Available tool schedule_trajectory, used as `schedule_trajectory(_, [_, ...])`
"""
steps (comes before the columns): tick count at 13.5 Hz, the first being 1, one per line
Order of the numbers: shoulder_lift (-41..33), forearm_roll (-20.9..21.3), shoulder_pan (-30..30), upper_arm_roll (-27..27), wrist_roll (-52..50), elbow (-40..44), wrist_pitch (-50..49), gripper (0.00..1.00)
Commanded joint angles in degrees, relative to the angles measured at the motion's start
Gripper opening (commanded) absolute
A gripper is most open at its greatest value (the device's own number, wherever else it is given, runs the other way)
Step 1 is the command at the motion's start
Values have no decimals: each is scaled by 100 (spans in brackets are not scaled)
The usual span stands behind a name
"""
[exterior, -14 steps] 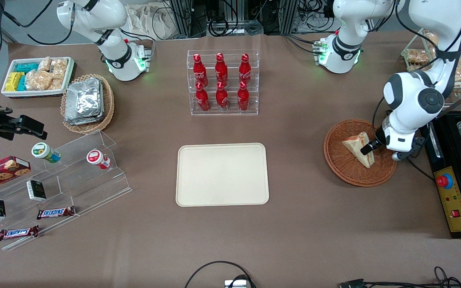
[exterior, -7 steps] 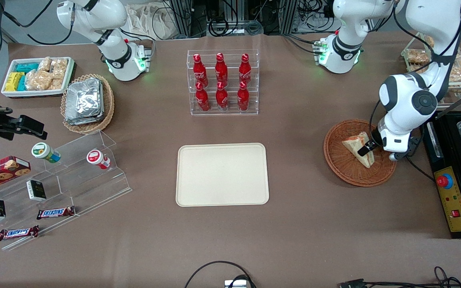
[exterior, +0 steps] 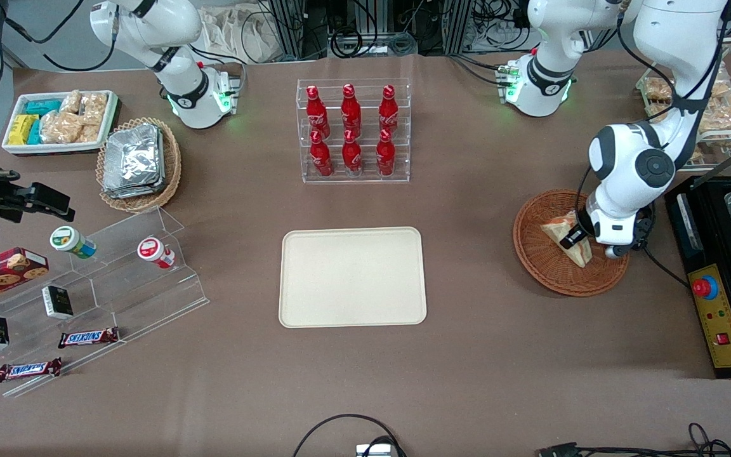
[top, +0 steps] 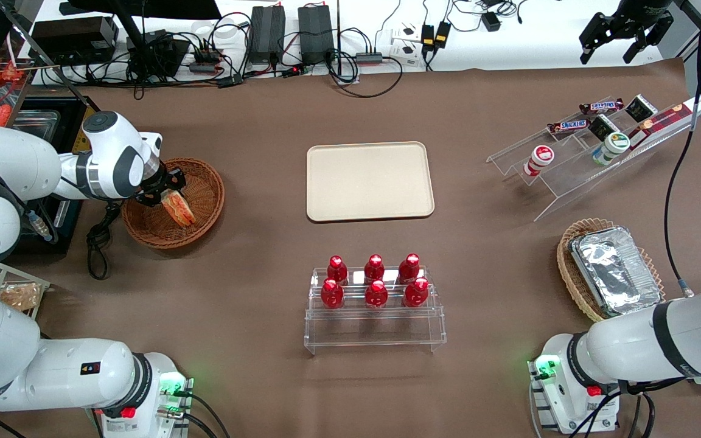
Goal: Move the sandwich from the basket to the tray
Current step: 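Lower the open left gripper around the sandwich and close it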
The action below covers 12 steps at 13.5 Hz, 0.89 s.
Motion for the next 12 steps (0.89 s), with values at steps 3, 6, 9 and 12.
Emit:
schedule_trajectory(3, [-308, 111, -85, 6, -184, 12, -192, 0])
schedule_trajectory(6, [-738, 146, -85, -204, -140, 266, -1000, 0])
schedule_trajectory(9, [-906, 601, -85, -591, -149, 749, -1975, 0])
schedule_trajectory(12, [-898, 1033, -85, -1135, -87, 1198, -2602, 0])
